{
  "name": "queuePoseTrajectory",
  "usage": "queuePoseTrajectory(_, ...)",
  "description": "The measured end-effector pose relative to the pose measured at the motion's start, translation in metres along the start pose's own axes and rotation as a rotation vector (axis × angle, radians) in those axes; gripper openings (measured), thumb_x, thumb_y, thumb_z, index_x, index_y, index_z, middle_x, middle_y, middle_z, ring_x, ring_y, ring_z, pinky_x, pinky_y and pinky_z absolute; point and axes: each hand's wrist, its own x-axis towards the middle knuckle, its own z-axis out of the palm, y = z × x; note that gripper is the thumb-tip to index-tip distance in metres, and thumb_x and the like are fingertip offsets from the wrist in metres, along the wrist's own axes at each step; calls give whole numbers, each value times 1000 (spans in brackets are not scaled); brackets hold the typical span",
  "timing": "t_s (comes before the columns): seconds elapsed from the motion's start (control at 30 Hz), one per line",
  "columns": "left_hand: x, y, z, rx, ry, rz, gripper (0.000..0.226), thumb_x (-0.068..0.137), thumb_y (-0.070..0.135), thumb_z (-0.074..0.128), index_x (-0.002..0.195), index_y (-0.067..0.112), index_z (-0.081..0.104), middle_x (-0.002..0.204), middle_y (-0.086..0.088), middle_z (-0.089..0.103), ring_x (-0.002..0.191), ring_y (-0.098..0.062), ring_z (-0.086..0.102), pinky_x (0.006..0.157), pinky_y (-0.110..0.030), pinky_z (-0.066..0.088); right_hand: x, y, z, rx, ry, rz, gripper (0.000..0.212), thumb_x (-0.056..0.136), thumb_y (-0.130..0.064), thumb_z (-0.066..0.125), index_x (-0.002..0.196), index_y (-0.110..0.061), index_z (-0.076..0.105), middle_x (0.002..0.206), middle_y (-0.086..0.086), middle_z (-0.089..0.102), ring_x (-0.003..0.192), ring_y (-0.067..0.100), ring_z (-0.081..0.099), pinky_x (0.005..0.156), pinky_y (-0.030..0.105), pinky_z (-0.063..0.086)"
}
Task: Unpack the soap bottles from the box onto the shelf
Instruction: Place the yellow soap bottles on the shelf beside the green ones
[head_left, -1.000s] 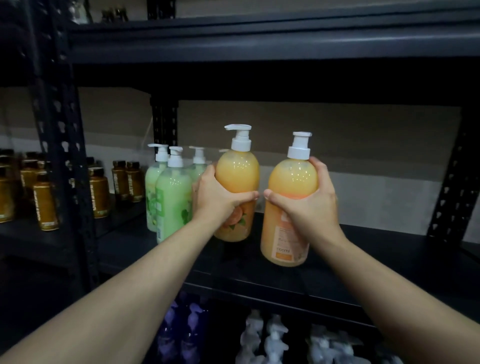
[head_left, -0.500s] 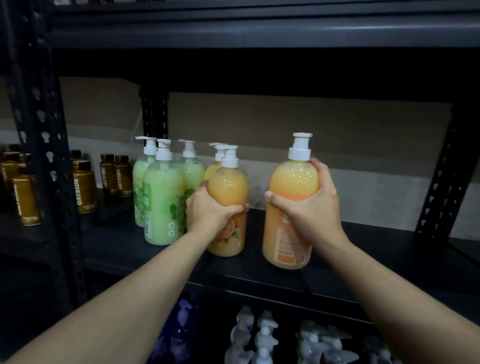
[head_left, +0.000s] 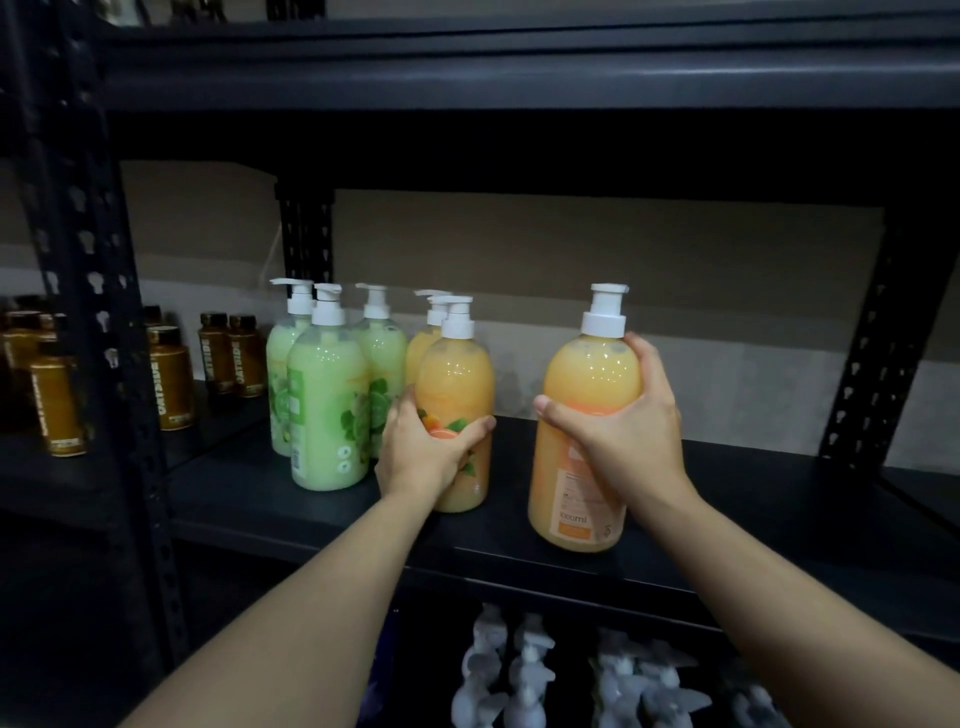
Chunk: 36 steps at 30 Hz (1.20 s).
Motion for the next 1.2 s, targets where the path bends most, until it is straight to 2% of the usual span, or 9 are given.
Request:
queuePoseTrajectory(0.2, -1, -6, 5, 29, 14, 3, 110, 59, 79, 70, 149, 27, 33, 149, 1, 43, 132, -26, 46, 100, -47, 47, 4, 1, -1, -20, 11, 15, 101, 54, -49, 90, 138, -49, 32, 132, -5, 48, 119, 20, 52, 97, 50, 51)
queuePoseTrajectory(0.33, -3, -11, 8, 18, 36, 13, 111, 61, 80, 66, 151, 27, 31, 151, 2, 41, 134, -25, 45, 102, -47, 45, 20, -4, 6, -12, 22, -4, 103, 55, -48, 90, 140, -44, 33, 131, -4, 49, 119, 21, 53, 98, 49, 51)
queuePoseTrajectory(0.5, 1, -12, 10, 7, 34, 16, 110, 64, 76, 69, 153, 26, 27, 156, 2, 36, 138, -24, 40, 104, -43, 41, 57, -7, 33, 70, 40, 21, 99, 51, -39, 92, 133, -46, 37, 124, -4, 56, 106, 18, 61, 90, 46, 56)
queuePoseTrajectory(0.67, 2, -15, 14, -6, 48, 35, 110, 64, 76, 68, 154, 25, 27, 158, 3, 33, 140, -22, 38, 106, -42, 39, 70, 11, 62, 46, 42, 46, 100, 55, -39, 92, 138, -44, 36, 129, -5, 52, 113, 19, 57, 93, 46, 54)
queuePoseTrajectory(0.77, 1, -17, 16, -3, 64, 50, 110, 65, 76, 67, 154, 25, 27, 158, 3, 32, 140, -23, 38, 105, -41, 39, 75, 22, 71, 55, 73, 87, 96, 57, -37, 92, 137, -42, 38, 126, -3, 53, 110, 21, 58, 92, 47, 54)
queuePoseTrajectory(1.03, 4, -22, 18, -51, 63, 63, 110, 63, 76, 69, 152, 26, 30, 155, 4, 37, 138, -20, 40, 106, -41, 39, 68, 50, 80, 19, 6, 74, 97, 61, -31, 91, 141, -39, 37, 131, -2, 50, 117, 22, 54, 97, 45, 52)
queuePoseTrajectory(1.2, 3, -21, 18, -47, 54, 74, 110, 64, 77, 67, 153, 26, 28, 156, 4, 35, 139, -20, 39, 106, -40, 38, 64, 57, 80, 90, -60, 107, 94, 61, -29, 91, 137, -44, 37, 129, -2, 51, 110, 22, 58, 89, 48, 56)
